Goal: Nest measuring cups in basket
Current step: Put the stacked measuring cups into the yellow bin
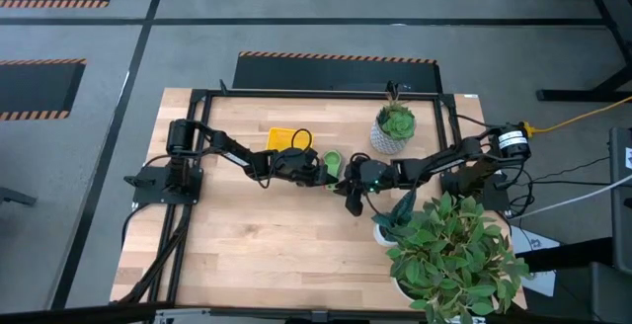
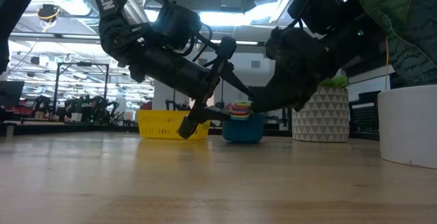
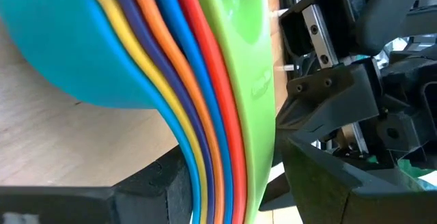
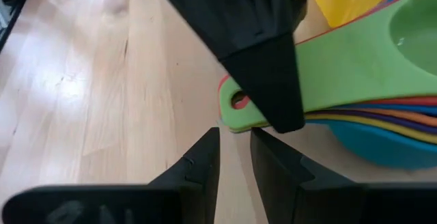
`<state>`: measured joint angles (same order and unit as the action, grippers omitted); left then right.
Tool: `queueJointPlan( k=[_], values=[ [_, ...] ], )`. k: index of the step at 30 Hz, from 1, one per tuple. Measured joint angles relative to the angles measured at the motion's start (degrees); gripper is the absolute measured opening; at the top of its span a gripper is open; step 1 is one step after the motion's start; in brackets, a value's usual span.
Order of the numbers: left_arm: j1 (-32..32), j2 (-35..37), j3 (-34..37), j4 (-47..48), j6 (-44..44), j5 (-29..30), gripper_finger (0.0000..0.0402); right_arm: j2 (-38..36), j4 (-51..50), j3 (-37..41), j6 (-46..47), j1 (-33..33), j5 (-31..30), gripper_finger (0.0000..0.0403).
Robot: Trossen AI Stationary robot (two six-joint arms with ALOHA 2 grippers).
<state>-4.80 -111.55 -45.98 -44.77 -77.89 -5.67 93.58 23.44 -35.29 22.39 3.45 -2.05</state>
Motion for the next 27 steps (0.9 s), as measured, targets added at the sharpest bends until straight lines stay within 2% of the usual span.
queueJointPlan(
  k=[5,27],
  values=[
    [0.0,0.0,0.0,0.02,0.03,0.0,0.0189,0.0,-0.02,0.0,-0.22,0.58,0.71,0.0087],
    [0.0,0.0,0.0,-0.38,0.6,0.02,0.0087,0.0,-2.8,0.04,1.31,2.86,0.75,0.0087]
  ],
)
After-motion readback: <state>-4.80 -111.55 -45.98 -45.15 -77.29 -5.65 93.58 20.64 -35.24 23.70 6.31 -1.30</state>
